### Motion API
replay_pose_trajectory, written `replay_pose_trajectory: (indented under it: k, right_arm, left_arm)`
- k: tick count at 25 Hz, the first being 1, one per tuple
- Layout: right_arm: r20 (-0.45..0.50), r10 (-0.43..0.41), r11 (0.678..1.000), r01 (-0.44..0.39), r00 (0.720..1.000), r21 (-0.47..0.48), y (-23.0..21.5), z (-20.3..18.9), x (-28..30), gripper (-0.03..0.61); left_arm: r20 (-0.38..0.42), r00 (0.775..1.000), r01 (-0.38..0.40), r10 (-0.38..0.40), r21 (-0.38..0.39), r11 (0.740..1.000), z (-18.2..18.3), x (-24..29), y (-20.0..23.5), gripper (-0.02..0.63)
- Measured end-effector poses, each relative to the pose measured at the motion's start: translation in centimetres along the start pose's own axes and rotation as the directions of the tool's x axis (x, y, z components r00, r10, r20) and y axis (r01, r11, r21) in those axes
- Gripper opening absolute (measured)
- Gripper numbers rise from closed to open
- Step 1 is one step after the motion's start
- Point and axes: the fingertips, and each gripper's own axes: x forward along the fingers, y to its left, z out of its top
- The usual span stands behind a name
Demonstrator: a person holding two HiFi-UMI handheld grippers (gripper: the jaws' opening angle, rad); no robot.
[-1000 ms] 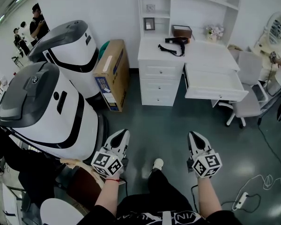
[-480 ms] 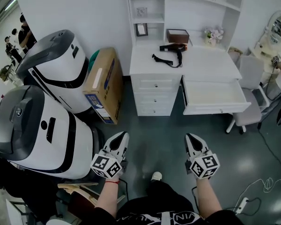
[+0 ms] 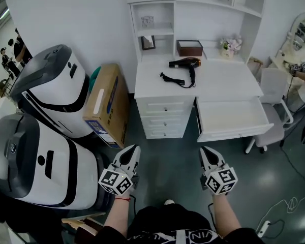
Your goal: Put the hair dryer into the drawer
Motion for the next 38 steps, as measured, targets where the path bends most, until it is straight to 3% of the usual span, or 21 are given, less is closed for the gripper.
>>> replay_pose_trajectory:
  k: [8, 19, 26, 38]
  right_arm:
    - [-0.018, 0.005, 1.000, -0.005, 1.000, 0.002, -2.3, 1.0, 5.3, 0.003]
    - [-0.032, -0.055, 0.998, 0.056, 0.998, 0.019, -6.3, 3.0, 17.5, 0.003]
    - [-0.044, -0.102, 0.994, 0.103, 0.994, 0.037, -8.7, 4.5, 24.3, 0.003]
    - [-0.084, -0.204, 0.976, 0.209, 0.975, 0.061, -12.6, 4.4, 31.4, 0.003]
  left_arm:
    - [-0.020, 0.999, 0.039, -0.039, -0.016, 0.999, -0.2, 5.6, 2.3, 0.003]
    - [-0.067, 0.987, 0.149, -0.149, -0.012, 0.989, 1.4, 17.6, 10.8, 0.003]
    - [-0.107, 0.964, 0.243, -0.243, -0.013, 0.970, 2.4, 24.7, 14.5, 0.003]
    - [-0.167, 0.913, 0.372, -0.371, -0.029, 0.928, 2.2, 32.0, 18.5, 0.003]
